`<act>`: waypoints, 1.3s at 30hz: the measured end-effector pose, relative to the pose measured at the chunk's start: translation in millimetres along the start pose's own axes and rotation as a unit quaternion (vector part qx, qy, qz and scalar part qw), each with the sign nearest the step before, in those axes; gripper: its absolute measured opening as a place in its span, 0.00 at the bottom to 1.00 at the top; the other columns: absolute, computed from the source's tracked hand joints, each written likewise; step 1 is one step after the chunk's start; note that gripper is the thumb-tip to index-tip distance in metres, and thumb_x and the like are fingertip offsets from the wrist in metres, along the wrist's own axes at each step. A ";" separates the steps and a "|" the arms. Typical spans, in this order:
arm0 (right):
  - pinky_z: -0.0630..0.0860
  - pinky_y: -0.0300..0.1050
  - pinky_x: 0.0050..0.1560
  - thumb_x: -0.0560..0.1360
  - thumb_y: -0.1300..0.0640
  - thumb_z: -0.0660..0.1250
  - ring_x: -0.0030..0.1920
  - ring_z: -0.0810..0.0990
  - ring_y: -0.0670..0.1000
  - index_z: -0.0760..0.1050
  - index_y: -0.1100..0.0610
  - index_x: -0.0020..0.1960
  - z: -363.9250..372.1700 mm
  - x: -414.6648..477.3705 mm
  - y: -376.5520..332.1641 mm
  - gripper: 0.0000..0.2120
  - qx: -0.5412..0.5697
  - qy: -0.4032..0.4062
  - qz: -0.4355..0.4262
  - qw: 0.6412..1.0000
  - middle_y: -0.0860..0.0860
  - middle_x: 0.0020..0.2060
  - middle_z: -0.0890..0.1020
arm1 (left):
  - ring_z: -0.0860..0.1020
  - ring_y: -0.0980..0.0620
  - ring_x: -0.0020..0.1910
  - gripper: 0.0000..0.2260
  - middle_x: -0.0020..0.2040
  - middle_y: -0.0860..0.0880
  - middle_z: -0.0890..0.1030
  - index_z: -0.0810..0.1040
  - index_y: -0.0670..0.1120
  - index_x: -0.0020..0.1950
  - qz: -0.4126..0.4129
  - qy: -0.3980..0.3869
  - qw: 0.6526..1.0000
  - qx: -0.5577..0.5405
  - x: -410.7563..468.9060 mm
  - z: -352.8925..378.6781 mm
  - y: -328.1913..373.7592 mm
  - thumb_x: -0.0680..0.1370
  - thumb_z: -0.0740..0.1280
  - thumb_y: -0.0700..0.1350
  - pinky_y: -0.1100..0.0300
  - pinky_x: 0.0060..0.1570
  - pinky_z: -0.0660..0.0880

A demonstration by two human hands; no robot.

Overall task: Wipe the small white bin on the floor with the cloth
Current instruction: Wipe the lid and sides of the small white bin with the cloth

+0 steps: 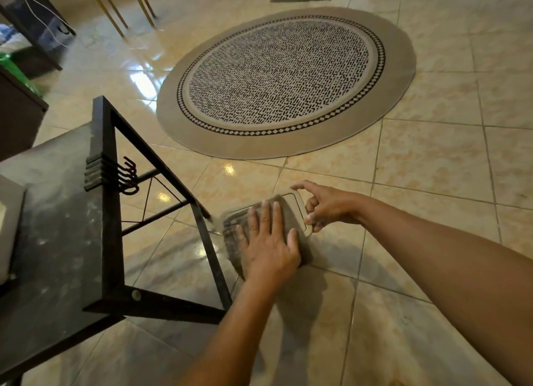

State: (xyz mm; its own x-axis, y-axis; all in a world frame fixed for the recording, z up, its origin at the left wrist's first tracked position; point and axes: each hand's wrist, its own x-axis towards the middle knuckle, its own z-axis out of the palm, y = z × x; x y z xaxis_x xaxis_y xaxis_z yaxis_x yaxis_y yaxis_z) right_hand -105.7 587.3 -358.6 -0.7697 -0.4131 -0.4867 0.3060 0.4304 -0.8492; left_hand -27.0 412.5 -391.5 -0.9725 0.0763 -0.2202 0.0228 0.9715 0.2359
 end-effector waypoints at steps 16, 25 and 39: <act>0.82 0.50 0.43 0.74 0.77 0.62 0.36 0.76 0.53 0.59 0.47 0.76 3.4 0.7 1.1 0.38 0.009 0.005 0.007 1.000 0.56 0.36 0.72 | 0.35 0.47 0.80 0.29 0.82 0.50 0.38 0.36 0.55 0.81 0.016 0.056 0.998 0.011 36.6 -0.9 -15.5 0.83 0.43 0.59 0.41 0.77 0.37; 0.83 0.50 0.44 0.74 0.75 0.64 0.35 0.76 0.52 0.59 0.47 0.76 9.9 0.8 -0.6 0.39 0.003 0.033 0.004 0.999 0.56 0.36 0.73 | 0.34 0.46 0.80 0.27 0.82 0.51 0.37 0.37 0.55 0.81 0.020 0.088 0.995 0.031 13.3 12.7 2.6 0.83 0.41 0.57 0.39 0.76 0.34; 0.80 0.50 0.50 0.72 0.59 0.74 0.52 0.81 0.56 0.58 0.50 0.73 -5.5 -10.1 17.6 0.36 -0.110 0.180 0.032 0.977 0.55 0.53 0.78 | 0.34 0.49 0.80 0.27 0.82 0.54 0.40 0.41 0.56 0.82 0.070 0.073 0.995 0.002 38.5 2.3 -12.7 0.83 0.45 0.57 0.40 0.76 0.33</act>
State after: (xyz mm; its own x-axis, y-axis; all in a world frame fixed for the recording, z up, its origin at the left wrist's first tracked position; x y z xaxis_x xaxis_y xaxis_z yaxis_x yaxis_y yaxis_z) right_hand -95.6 603.5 -367.4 -0.9118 -0.0880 -0.4012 0.2628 0.6255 -0.7346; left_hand -64.2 403.6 -405.2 -0.9829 0.1784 -0.0458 0.1615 0.9543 0.2514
